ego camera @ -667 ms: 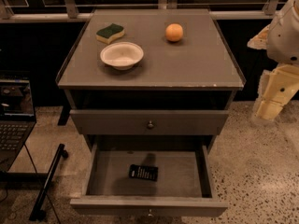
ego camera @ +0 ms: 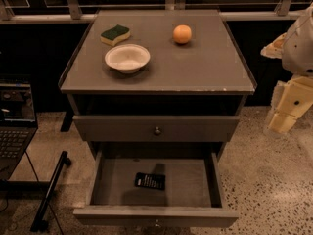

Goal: Pick rxbar chocolate from middle drawer and place on counter

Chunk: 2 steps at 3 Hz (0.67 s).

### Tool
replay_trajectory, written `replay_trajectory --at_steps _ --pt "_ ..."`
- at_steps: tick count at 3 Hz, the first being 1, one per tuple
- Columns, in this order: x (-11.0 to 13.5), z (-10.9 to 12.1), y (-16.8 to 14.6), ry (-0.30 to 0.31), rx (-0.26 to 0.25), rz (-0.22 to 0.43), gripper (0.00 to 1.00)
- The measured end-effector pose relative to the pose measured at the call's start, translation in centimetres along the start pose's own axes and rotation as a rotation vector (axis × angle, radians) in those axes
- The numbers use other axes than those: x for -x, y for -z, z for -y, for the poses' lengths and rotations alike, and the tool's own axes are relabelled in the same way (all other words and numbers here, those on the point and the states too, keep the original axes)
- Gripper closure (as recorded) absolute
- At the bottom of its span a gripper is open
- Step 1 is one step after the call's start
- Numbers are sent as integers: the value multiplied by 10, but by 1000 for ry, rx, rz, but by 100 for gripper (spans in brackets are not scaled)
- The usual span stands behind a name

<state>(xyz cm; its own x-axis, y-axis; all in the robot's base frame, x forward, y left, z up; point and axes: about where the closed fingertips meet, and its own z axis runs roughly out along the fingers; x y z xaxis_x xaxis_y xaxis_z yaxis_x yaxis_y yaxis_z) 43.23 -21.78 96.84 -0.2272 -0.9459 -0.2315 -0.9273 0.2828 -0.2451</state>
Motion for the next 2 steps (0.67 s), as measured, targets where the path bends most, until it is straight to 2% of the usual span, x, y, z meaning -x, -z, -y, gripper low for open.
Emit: replay_trajectory --at_steps 1,2 --pt "-6 -30 -13 -91 -7 81 0" --pt "-23 -70 -49 -259 -5 183 0"
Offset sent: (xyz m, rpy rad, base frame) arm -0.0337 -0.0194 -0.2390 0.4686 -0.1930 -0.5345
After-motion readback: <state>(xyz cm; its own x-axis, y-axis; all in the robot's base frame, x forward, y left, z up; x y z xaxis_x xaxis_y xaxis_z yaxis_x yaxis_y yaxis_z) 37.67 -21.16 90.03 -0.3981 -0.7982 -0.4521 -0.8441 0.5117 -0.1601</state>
